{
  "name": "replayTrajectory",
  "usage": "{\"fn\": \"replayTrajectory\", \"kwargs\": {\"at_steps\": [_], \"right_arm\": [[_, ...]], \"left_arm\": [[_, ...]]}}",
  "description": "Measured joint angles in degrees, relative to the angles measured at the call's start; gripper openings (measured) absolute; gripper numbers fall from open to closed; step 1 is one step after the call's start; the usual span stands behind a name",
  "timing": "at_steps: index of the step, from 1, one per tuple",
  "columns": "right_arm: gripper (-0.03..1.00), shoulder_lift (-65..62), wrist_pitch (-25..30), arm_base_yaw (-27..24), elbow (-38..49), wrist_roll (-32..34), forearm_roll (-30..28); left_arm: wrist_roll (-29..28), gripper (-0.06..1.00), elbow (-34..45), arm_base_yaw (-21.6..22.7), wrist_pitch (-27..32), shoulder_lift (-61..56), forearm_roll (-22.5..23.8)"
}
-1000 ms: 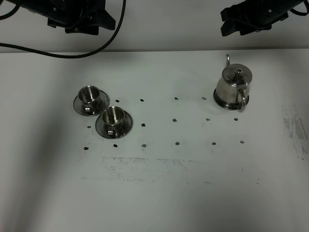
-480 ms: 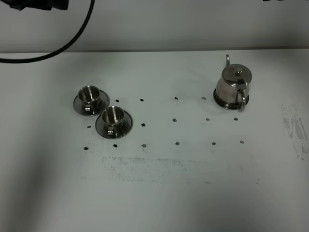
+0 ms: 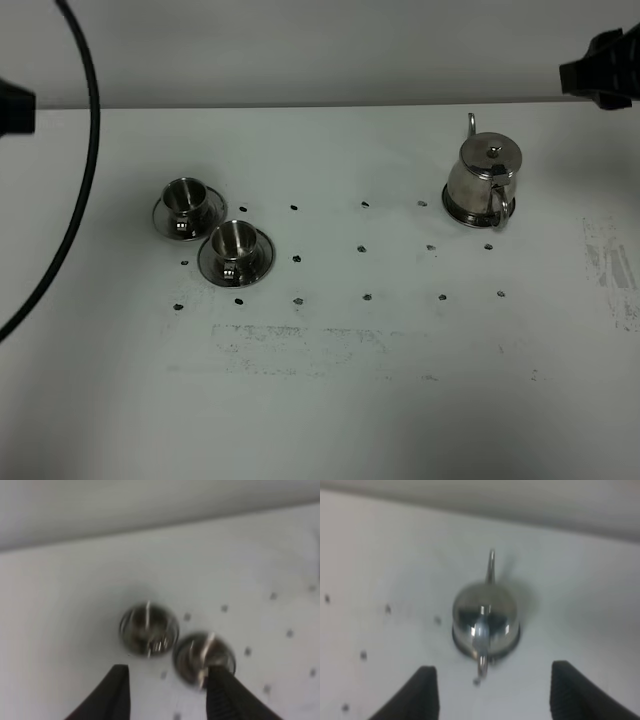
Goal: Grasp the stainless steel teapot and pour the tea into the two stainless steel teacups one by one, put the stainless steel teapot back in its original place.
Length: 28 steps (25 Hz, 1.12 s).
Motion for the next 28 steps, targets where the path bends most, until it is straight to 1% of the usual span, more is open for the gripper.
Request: {"fn": "replayTrajectory", "kwargs": {"at_steps": [2,4,9,12,16,19,23,28], "right_arm": [[0.51,-1.0,0.3,0.0,2.4,-0.3,0.0],[0.51,-2.0,0.6,0.0,4.4,-0.3,0.0],[0.51,-3.7,0.7,0.4,6.8,-0.3,0.1],[0.51,-3.9,0.7,2.5,7.0,-0.3,0.0],[0.51,-3.9,0.5,6.4,7.0,-0.3,-0.9],[0.51,-3.9,0.4,8.4,7.0,0.1,-1.9],[0.51,-3.9,0.2,9.1,7.0,0.7,-2.3],[0.51,-3.9,0.1,9.1,7.0,1.1,-2.7]], "left_arm": [[-2.2,0.37,4.6,0.0,1.1,-4.7,2.2],[-3.1,0.37,8.3,0.0,2.9,-9.5,3.6],[-3.7,0.37,16.4,0.0,9.6,-21.9,4.2],[-4.2,0.37,20.3,0.0,15.0,-28.0,4.4],[-5.1,0.37,24.8,0.0,20.4,-35.7,4.4],[-5.2,0.37,29.1,0.0,21.2,-40.6,4.4],[-5.3,0.37,35.8,0.0,21.8,-45.4,4.4],[-5.3,0.37,36.8,0.0,22.0,-47.6,4.4]]}}
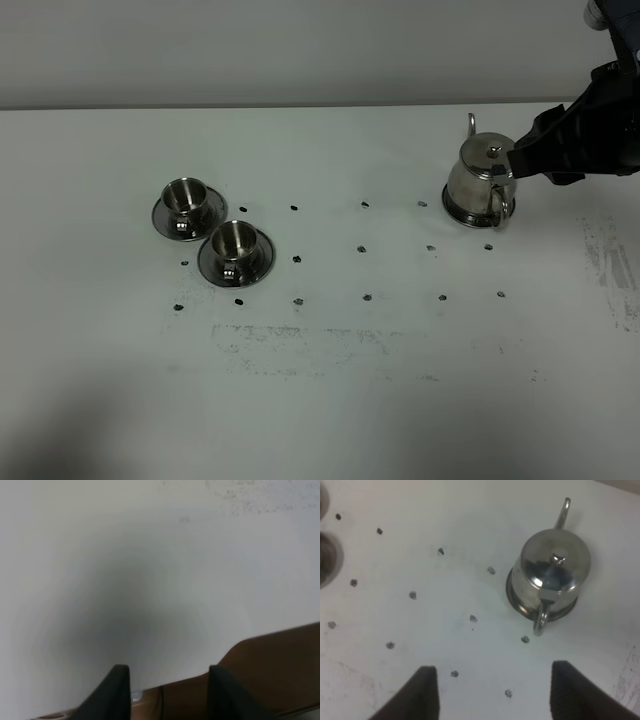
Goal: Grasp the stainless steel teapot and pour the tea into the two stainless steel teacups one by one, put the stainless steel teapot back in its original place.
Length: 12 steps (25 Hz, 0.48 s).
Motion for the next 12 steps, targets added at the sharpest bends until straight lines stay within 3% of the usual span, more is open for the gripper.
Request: {"fn": "replayTrajectory", "kwargs": {"at_steps": [12], "right_arm": [[0.51,0.0,-0.2,0.0,0.0,0.3,-0.1]], "left_arm": [[0.0,0.37,0.0,0.1,0.0,-8.0,0.0]]}}
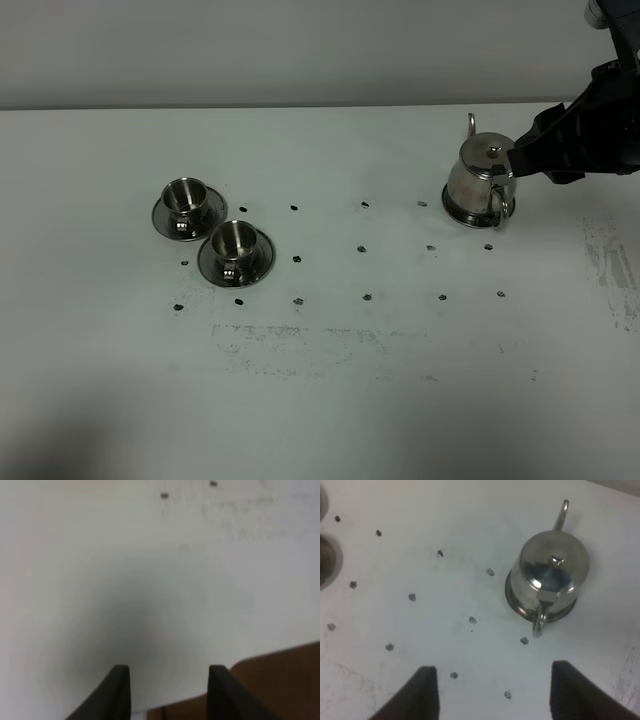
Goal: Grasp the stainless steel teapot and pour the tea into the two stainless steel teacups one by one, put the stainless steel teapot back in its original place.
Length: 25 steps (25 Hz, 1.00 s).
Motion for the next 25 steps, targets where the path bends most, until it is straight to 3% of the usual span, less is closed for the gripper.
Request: {"fn": "replayTrajectory", "kwargs": {"at_steps": [7,25], "right_arm": [[0.51,0.0,0.0,0.0,0.0,0.5,0.0],[0.51,4.4,1.8,0.0,0.0,0.6,1.0]], "left_arm": [[0.2,0.37,0.1,3.9,0.1,-9.6,0.0],[0.2,0.37,0.1,4.3,0.1,-9.8,0.0]]}}
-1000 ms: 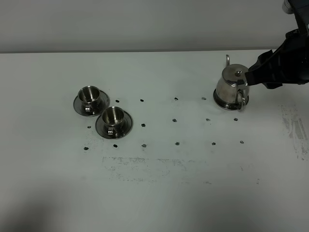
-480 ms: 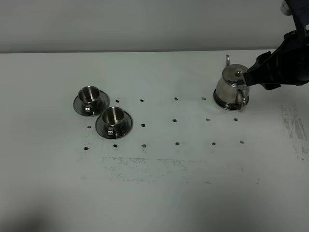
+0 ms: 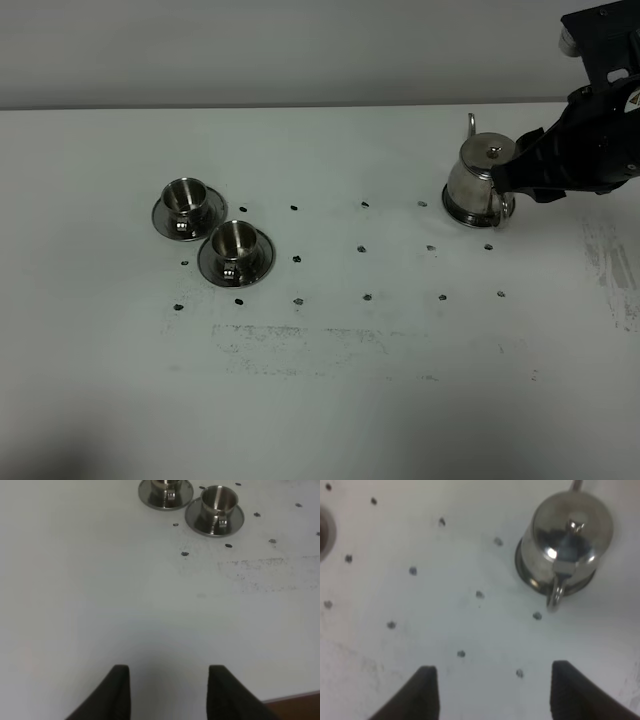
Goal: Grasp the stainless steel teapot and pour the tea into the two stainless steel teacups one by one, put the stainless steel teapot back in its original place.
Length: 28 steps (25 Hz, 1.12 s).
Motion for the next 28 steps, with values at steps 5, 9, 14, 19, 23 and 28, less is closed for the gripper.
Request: {"fn": "replayTrajectory", "kwargs": {"at_steps": [5,9,14,19,23,28], "right_arm": [[0.51,0.0,0.8,0.0,-0.1,0.1,0.1],[0.51,0.1,1.1,0.0,-1.9,1.8,0.5],[0.48,2.9,0.7,2.4,-2.6,6.9,-2.8],[0.46,9.1,-2.0,9.1,-2.7,14.4,-11.2],[0.46,13.4,-2.8,13.4,-2.5,17.7,-16.8],[0.46,15.0,-11.2,14.8,2.3,22.2,-20.4]], "left_arm": [[0.0,0.37,0.0,0.0,0.0,0.0,0.0],[0.0,0.37,0.0,0.0,0.0,0.0,0.0],[0.0,0.37,0.0,0.0,0.0,0.0,0.0],[0.0,0.37,0.0,0.0,0.0,0.0,0.0],[0.0,0.37,0.0,0.0,0.0,0.0,0.0],[0.0,0.37,0.0,0.0,0.0,0.0,0.0]]}}
